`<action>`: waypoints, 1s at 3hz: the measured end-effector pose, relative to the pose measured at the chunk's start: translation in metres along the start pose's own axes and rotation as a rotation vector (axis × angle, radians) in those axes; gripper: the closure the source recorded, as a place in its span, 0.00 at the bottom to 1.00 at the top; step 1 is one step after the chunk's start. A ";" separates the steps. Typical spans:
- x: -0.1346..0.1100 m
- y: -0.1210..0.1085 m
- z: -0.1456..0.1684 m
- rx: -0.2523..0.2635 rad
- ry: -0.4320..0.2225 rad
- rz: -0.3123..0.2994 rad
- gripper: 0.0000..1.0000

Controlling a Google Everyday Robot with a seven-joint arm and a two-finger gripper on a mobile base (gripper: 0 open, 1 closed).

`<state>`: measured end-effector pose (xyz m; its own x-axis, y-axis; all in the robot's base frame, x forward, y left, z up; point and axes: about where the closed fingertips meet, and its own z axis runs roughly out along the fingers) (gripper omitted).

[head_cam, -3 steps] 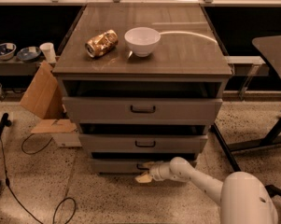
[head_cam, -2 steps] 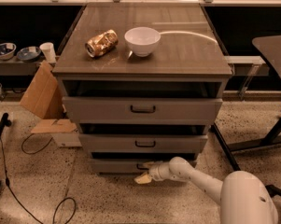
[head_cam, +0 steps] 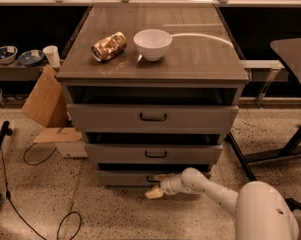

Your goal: Open bottom drawer

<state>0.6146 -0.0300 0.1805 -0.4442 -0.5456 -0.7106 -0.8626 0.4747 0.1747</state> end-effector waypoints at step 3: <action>-0.002 0.007 -0.001 -0.006 0.011 0.009 0.31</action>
Offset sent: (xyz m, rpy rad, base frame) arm -0.0466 -0.0421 -0.0359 -0.0554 0.1249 0.0314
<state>0.6091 -0.0261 0.1841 -0.4543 -0.5492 -0.7014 -0.8602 0.4752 0.1851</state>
